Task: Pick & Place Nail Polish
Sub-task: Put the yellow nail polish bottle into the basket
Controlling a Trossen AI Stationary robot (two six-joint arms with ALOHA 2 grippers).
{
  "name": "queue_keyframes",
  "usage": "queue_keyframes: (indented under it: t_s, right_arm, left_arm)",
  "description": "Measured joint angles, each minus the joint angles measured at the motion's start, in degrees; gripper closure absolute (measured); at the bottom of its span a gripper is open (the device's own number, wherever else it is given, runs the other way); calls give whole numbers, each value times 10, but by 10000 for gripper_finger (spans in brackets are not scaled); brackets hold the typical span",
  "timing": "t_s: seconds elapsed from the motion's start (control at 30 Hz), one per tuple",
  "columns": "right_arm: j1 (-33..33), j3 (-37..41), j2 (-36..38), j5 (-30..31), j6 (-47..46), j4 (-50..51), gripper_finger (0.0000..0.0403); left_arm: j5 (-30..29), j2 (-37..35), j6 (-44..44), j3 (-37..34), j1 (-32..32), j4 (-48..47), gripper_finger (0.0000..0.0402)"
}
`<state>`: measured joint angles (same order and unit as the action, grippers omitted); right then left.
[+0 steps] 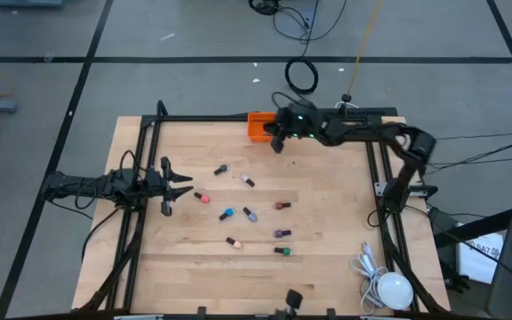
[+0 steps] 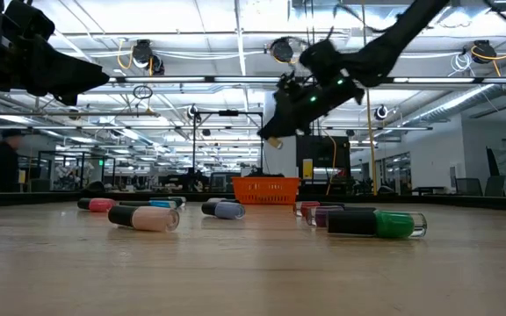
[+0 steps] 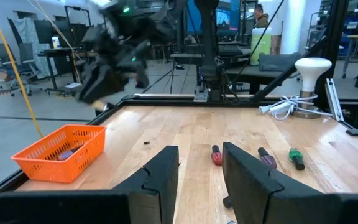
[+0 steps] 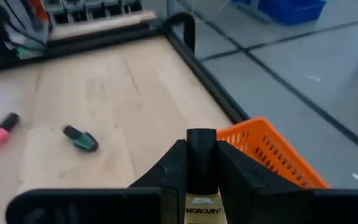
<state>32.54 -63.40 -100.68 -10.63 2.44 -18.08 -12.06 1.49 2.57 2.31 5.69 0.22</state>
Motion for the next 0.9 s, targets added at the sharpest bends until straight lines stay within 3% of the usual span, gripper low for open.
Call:
queue_keyframes:
  t_s: [0.23, 0.63, 0.9]
  right_arm:
    - [32, -82, -88, 1, -2, 46, 349]
    - [57, -81, -99, 1, -6, 100, 347]
    - [56, -81, -99, 1, -3, 97, 301]
  left_arm:
    - [0, 0, 0, 0, 0, 0, 277]
    - [0, 0, 0, 0, 0, 0, 277]
    - [0, 0, 0, 0, 0, 0, 277]
